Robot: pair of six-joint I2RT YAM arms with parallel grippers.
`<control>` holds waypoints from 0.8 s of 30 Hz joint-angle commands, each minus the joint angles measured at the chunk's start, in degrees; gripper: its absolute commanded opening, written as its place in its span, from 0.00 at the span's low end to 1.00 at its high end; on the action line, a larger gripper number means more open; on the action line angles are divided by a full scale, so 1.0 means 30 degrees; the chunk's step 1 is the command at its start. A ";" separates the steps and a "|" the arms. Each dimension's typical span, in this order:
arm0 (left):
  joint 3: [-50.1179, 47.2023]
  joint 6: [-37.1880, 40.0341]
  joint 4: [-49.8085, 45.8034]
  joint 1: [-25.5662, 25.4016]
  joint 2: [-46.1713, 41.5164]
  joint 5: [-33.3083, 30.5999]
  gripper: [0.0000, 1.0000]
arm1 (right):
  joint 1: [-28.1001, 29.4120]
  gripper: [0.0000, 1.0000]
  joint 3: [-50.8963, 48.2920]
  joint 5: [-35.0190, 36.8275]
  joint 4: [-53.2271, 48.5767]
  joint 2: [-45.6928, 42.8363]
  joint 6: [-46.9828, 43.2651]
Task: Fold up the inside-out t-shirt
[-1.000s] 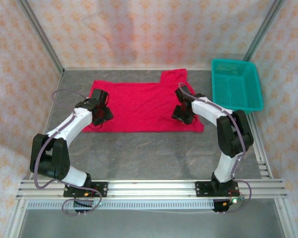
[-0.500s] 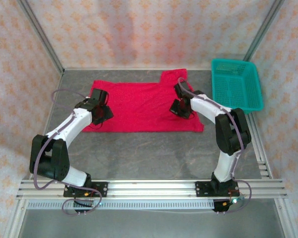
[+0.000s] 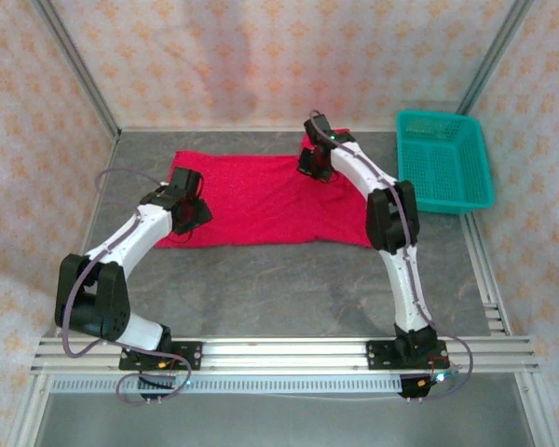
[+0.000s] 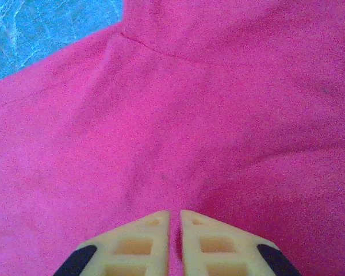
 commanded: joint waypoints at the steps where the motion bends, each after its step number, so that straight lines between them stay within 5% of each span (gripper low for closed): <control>1: -0.0093 -0.0506 0.0368 -0.0064 -0.1010 -0.0100 0.53 | 0.0163 0.20 0.2658 0.0002 -0.3638 -0.0268 -0.1841; 5: 0.0472 -0.0697 0.0318 -0.0112 -0.1109 0.0221 0.53 | 0.0190 0.47 0.0066 0.0909 -0.3338 -0.3081 -0.2375; 13: 0.1276 -0.0420 0.0881 -0.0192 0.0463 0.1434 0.53 | -0.0178 0.48 -1.2045 0.2067 0.1882 -1.0362 -0.1313; 19: 0.1610 -0.0185 0.1973 0.1055 0.2699 0.3002 0.53 | -0.1445 0.48 -1.7274 0.0583 0.4538 -1.1286 0.0823; 24: 0.1259 0.0057 0.2653 0.3356 0.4634 0.3409 0.52 | -0.1688 0.48 -2.1012 0.1684 0.4579 -1.2445 0.1977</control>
